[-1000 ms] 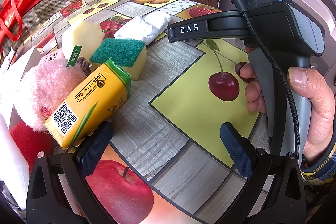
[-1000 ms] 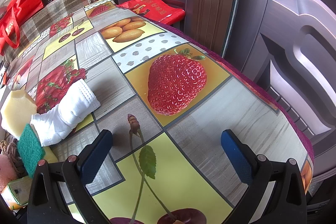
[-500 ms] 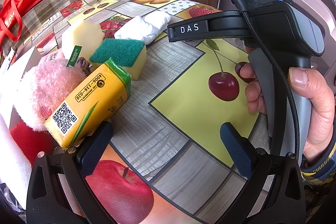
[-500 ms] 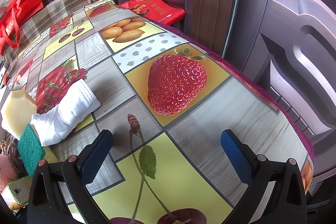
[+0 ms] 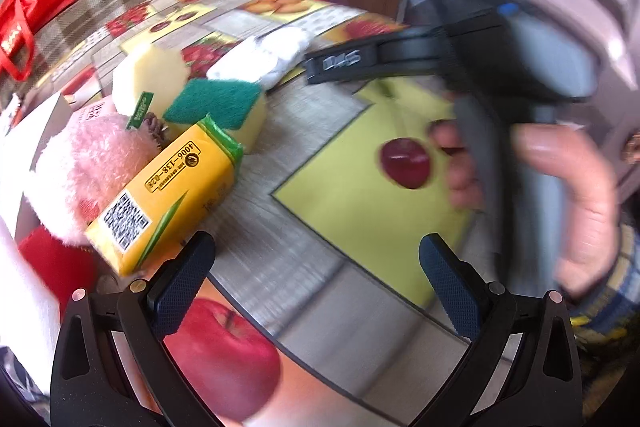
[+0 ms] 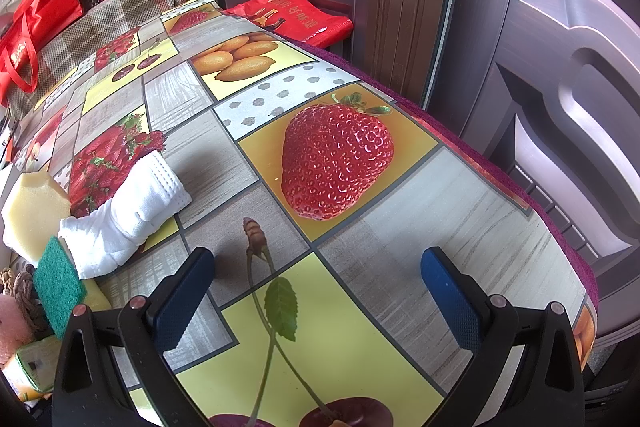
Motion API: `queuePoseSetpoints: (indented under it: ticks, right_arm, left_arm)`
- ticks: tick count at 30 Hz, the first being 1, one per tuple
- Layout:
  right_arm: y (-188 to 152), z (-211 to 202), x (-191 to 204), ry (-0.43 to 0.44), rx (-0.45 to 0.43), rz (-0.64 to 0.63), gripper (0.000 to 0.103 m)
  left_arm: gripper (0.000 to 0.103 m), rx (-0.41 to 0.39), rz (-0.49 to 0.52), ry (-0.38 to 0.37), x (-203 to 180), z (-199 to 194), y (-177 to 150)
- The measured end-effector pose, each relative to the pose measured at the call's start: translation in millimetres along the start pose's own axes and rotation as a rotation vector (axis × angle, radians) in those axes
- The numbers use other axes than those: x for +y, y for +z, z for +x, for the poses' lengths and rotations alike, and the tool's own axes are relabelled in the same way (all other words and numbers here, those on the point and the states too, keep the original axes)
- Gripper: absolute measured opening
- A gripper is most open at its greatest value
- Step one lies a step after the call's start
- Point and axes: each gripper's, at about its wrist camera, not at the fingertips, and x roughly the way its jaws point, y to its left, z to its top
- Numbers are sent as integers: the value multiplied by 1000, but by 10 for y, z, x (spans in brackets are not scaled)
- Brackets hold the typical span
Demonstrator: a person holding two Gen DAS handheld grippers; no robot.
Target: Organize soft objects
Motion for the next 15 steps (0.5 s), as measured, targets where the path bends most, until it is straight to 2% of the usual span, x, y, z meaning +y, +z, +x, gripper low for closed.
queuePoseSetpoints:
  ticks: [2, 5, 7, 11, 13, 15]
  right_arm:
    - [3, 1, 5, 0, 0, 0, 103]
    - [4, 2, 11, 0, 0, 0, 103]
    - [8, 2, 23, 0, -1, 0, 103]
    - [7, 2, 20, 1, -1, 1, 103]
    - [8, -1, 18, 4, -3, 3, 103]
    - [11, -35, -25, 51, -20, 32, 103]
  left_arm:
    - [102, -60, -7, -42, -15, -238, -59]
    - [103, -152, -37, -58, 61, -627, -158]
    - [103, -218, -74, -25, 209, -918, -261]
    - [103, -340, -188, 90, 700, -1363, -498]
    - [103, -375, -260, 126, 974, -1470, -635]
    - [103, -351, -333, 194, 1247, -1476, -730]
